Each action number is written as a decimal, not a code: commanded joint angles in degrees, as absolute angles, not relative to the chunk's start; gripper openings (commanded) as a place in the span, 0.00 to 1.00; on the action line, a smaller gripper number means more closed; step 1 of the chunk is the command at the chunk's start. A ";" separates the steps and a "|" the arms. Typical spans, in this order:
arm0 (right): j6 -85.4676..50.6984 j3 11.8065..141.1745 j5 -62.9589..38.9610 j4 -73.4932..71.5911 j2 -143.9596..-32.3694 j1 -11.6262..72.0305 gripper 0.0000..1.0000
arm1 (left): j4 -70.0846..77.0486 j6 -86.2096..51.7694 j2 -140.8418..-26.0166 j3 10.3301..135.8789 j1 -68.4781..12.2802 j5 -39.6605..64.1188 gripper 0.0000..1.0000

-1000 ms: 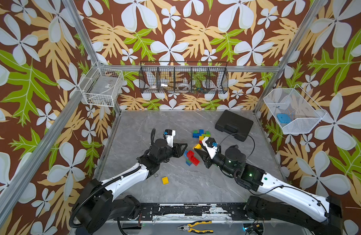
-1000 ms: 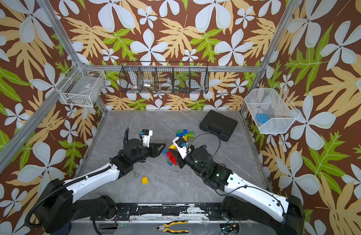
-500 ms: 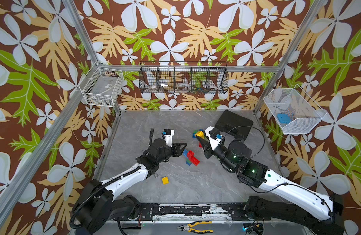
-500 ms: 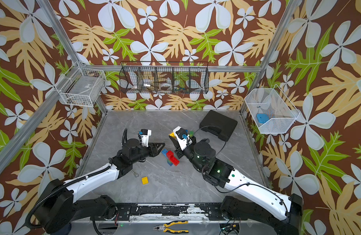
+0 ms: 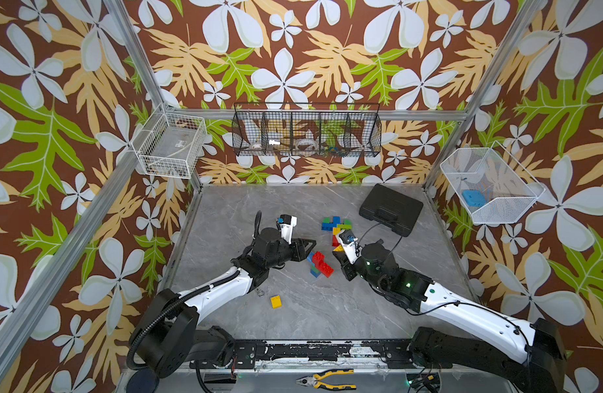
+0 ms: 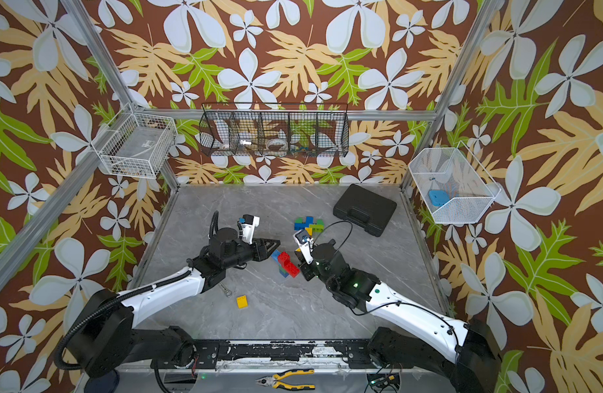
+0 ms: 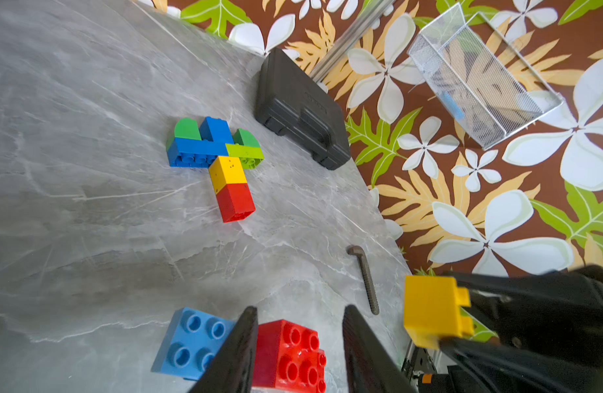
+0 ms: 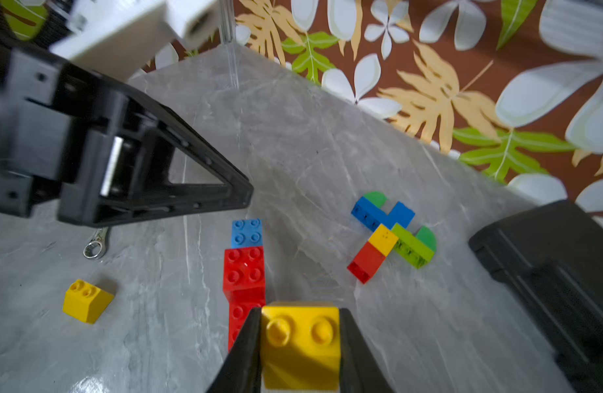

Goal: Assemble a fork with lego
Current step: Assemble the lego brick with the lego brick.

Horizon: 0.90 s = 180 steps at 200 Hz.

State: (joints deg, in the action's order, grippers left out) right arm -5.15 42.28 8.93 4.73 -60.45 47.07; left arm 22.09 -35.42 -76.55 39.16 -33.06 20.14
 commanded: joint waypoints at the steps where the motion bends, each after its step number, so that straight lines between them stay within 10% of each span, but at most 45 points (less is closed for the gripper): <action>1: -8.45 41.27 -3.77 5.02 -59.67 45.09 0.00 | 20.09 -33.22 -78.14 40.67 -33.01 22.96 0.43; 180: -3.96 45.41 -3.03 14.60 -64.11 45.22 0.00 | 20.73 -32.76 -83.34 40.06 -33.05 27.61 0.38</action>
State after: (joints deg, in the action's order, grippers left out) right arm -5.04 44.58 -2.90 12.40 -63.68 45.06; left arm 19.18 -33.12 -83.35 40.66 -33.06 27.07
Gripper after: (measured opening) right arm 0.297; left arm 0.383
